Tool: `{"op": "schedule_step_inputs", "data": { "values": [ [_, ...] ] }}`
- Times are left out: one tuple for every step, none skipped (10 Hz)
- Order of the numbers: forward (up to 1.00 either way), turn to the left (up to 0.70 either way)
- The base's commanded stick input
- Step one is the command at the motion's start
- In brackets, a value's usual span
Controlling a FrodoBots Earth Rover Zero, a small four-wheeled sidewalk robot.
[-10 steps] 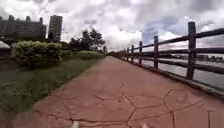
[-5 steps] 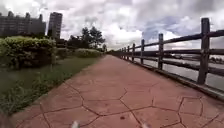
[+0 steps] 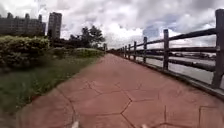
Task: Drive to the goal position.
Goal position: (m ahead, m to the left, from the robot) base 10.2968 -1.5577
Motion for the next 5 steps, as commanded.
{"op": "schedule_step_inputs", "data": {
  "values": [
    [0.7, 0.0],
    [0.7, 0.0],
    [0.7, 0.0],
    [0.7, 0.0],
    [0.7, 0.0]
  ]
}}
